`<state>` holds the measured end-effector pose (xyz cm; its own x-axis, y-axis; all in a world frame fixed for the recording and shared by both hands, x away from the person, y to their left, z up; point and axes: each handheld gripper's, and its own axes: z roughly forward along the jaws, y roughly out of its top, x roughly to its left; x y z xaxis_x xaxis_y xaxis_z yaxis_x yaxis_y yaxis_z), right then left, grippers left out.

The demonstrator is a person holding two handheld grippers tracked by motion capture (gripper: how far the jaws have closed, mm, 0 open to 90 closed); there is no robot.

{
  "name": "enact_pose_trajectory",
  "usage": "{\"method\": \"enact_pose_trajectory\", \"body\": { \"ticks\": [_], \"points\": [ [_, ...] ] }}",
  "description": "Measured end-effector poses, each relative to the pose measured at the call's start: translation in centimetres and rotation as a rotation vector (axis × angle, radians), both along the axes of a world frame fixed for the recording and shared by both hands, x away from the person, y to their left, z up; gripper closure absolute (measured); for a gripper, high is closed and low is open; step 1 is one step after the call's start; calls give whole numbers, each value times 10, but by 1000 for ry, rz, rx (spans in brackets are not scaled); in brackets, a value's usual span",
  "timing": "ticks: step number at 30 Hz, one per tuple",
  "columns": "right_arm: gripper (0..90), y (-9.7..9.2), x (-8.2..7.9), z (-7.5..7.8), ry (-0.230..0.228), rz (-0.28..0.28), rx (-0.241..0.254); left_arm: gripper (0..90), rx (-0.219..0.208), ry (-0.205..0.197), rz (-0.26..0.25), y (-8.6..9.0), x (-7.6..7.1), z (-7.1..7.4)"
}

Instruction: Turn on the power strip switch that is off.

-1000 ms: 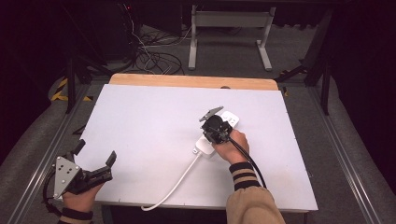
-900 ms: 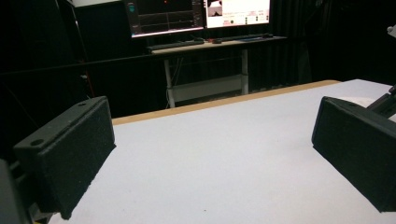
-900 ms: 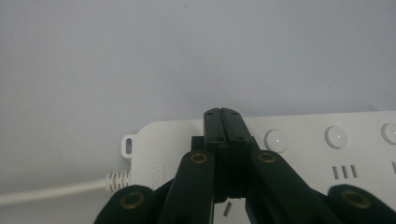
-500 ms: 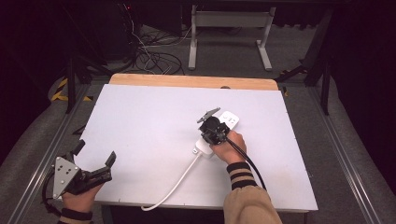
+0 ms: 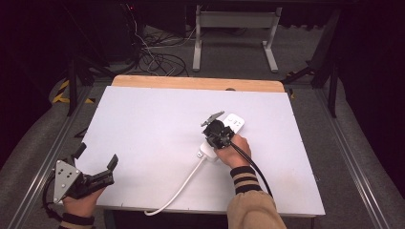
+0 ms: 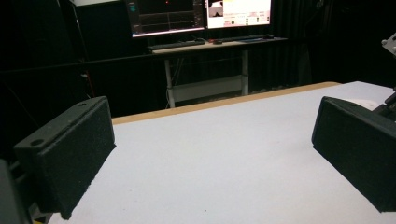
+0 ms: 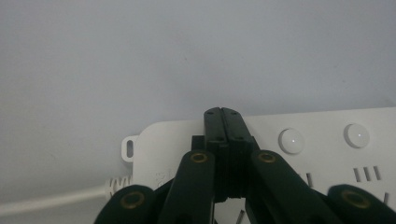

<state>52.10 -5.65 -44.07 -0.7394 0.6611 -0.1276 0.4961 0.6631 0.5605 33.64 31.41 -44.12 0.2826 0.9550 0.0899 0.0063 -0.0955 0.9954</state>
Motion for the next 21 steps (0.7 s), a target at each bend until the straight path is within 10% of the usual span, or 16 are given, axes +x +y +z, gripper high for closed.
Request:
{"method": "enact_pose_trajectory", "body": {
  "ticks": [21],
  "points": [
    [900, 0, -2, -2, 2, -36, 20, 1, 2, 2, 1, 0, 0, 0]
  ]
}}
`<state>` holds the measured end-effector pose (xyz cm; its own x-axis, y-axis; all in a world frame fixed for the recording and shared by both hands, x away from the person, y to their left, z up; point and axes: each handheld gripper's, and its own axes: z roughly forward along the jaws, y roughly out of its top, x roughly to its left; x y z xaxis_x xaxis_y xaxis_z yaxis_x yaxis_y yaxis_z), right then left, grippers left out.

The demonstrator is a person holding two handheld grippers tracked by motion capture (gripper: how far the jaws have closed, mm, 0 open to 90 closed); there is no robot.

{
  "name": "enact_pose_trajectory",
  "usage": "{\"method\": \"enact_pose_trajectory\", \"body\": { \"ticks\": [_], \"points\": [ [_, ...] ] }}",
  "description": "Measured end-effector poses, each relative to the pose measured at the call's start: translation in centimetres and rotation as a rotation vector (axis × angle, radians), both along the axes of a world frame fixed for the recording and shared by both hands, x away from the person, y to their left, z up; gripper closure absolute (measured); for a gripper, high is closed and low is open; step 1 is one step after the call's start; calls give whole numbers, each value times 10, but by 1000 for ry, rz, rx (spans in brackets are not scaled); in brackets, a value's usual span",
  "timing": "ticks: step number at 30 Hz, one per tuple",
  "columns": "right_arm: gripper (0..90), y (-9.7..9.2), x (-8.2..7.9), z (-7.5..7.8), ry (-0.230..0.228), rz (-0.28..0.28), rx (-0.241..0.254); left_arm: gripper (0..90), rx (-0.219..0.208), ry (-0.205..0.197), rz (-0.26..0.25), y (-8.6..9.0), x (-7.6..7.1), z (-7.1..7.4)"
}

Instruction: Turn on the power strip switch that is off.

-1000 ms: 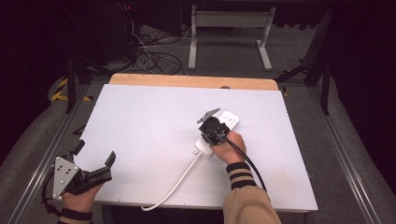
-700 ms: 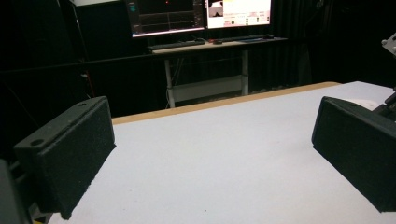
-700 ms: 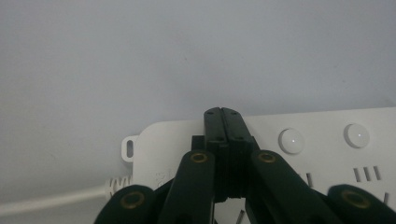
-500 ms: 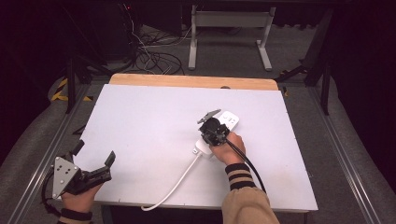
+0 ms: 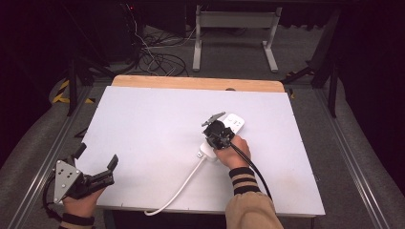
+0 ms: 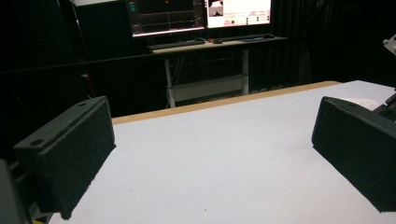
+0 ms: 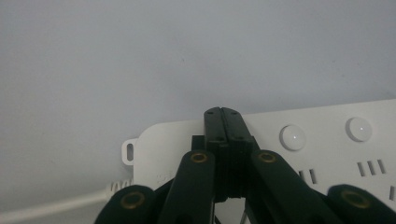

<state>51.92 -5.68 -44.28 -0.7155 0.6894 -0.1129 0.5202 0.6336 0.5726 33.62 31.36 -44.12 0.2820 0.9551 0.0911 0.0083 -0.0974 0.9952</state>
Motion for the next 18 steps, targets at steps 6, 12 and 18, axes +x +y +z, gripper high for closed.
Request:
{"method": "enact_pose_trajectory", "body": {
  "ticks": [6, 12, 18],
  "points": [
    [900, 1, -1, -1, -2, -10, 0, 0, 0, -1, 0, 0, 0, 0],
    [900, 2, -1, -1, -1, -21, -9, 1, 1, 1, 1, 0, 0, 0],
    [900, 4, -2, -1, -8, -29, -22, 0, 2, -1, 2, 0, -1, 0]
  ]
}}
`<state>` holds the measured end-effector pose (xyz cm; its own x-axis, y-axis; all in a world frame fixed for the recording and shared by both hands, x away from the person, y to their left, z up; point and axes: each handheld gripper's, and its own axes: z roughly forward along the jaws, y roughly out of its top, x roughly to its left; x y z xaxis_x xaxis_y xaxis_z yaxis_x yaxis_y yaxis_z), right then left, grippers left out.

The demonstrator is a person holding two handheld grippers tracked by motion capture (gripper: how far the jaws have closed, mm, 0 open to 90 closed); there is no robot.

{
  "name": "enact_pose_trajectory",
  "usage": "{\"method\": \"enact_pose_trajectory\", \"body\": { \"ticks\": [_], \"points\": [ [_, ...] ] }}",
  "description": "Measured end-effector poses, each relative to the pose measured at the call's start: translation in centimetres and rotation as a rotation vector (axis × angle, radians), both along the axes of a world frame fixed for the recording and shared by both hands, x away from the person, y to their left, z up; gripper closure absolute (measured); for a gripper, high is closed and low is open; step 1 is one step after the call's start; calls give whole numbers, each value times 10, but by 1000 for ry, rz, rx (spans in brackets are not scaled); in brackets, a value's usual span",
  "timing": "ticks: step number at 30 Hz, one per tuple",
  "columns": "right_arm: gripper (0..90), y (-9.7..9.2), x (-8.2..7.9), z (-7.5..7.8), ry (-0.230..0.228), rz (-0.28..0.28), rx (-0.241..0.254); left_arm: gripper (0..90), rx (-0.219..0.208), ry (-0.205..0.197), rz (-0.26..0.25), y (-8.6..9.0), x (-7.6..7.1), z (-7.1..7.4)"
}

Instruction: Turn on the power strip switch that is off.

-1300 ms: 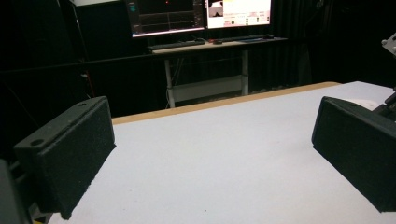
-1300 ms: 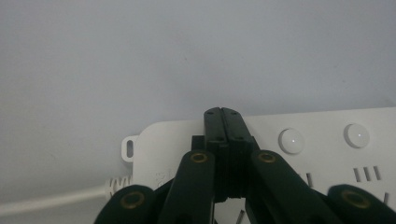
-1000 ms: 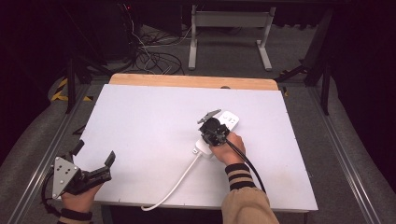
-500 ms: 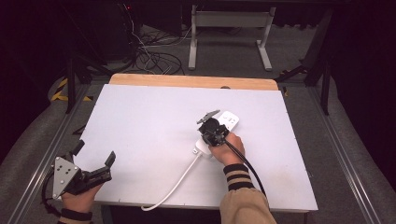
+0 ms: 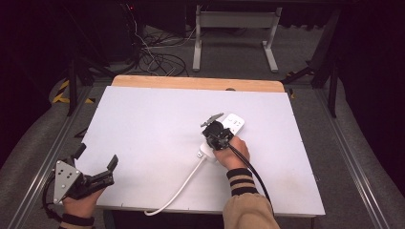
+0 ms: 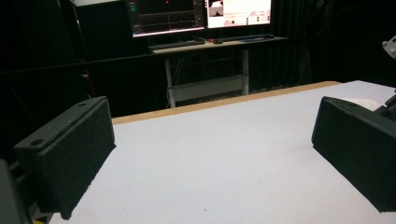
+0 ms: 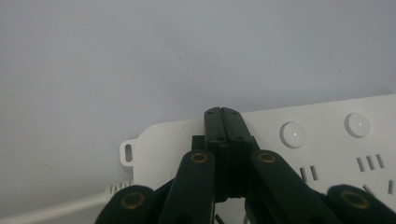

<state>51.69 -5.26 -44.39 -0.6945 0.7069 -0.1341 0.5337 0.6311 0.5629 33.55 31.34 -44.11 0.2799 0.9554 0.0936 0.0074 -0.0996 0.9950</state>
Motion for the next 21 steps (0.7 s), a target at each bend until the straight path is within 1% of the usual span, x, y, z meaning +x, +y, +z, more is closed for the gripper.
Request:
{"method": "enact_pose_trajectory", "body": {
  "ticks": [6, 13, 21],
  "points": [
    [900, -2, 0, 0, 5, -1, 13, 1, -2, 4, -2, 0, 0, 0],
    [900, 0, 0, 0, 4, -13, 9, 1, 1, 6, -3, 0, 0, -1],
    [900, -1, 0, 0, 9, -15, 14, 1, -1, 7, -4, 0, 1, -1]
  ]
}}
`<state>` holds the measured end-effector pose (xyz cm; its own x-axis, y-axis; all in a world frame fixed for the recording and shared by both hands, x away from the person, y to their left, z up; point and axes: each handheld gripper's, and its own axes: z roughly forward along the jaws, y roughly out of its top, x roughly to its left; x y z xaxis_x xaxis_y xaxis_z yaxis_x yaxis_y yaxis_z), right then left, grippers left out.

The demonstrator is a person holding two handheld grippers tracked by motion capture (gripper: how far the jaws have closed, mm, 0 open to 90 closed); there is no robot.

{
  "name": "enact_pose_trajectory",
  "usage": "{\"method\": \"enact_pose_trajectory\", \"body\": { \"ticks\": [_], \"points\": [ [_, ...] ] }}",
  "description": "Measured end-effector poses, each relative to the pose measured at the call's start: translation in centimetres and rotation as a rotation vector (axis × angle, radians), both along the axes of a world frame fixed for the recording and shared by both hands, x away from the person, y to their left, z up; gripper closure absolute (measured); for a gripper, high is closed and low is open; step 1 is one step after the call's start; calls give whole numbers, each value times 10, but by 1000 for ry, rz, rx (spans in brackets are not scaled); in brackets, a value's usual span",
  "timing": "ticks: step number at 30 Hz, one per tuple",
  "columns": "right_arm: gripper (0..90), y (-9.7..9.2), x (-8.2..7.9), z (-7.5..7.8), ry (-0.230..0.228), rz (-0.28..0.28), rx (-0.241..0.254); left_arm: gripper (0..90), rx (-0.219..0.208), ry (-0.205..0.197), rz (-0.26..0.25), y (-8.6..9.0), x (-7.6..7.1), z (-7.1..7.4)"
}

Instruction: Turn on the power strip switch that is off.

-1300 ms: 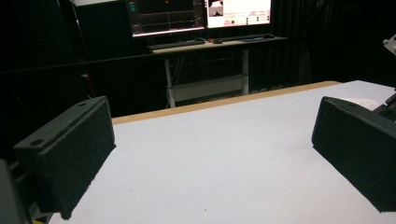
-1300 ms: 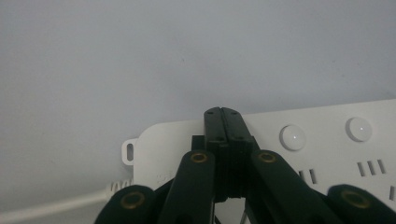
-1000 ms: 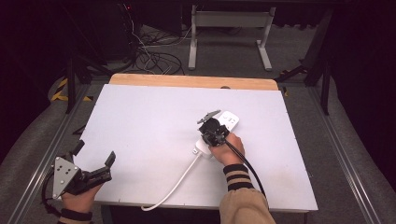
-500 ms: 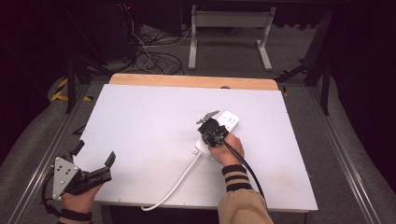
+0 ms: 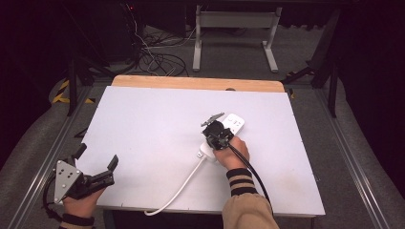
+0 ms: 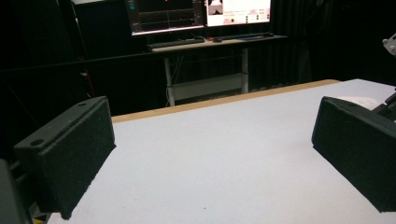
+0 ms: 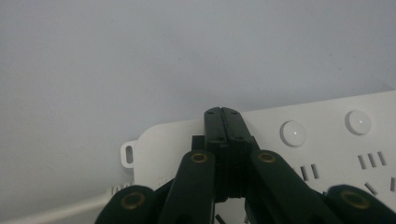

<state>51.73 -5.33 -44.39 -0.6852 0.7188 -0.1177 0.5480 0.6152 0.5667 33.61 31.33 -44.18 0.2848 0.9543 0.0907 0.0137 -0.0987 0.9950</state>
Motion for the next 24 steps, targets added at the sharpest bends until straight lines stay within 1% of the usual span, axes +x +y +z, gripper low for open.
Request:
{"method": "enact_pose_trajectory", "body": {
  "ticks": [3, 4, 6, 7, 13, 15, 18, 21, 22, 24],
  "points": [
    [900, 0, 0, 0, -1, 1, 2, 1, -3, 0, -1, 0, 0, 0],
    [900, 0, 0, 0, -2, 1, 1, 1, 4, 4, -1, 0, 0, 0],
    [900, 0, -1, 0, -2, 2, 0, 1, -4, 1, 0, -1, 0, 0],
    [900, 0, 0, 0, -3, 1, 0, 1, 0, 4, 1, 0, 0, 0],
    [900, -2, -1, -1, -8, 1, 13, 1, -4, 3, -1, 0, 0, 0],
    [900, -1, -2, 0, -14, 7, 1, 2, -4, 7, -3, 0, 1, 0],
    [900, 1, -2, -1, -14, 6, 14, 2, 1, 12, -5, 0, 1, 0],
    [900, 1, -3, -1, -20, 10, 8, 2, 7, 12, -6, -1, 1, 0],
    [900, 1, -3, 0, -30, 9, 7, 2, 6, 10, -6, -1, 1, 0],
    [900, 1, -3, 0, -27, 11, 5, 2, 6, 10, -6, -1, 1, 0]
  ]
}}
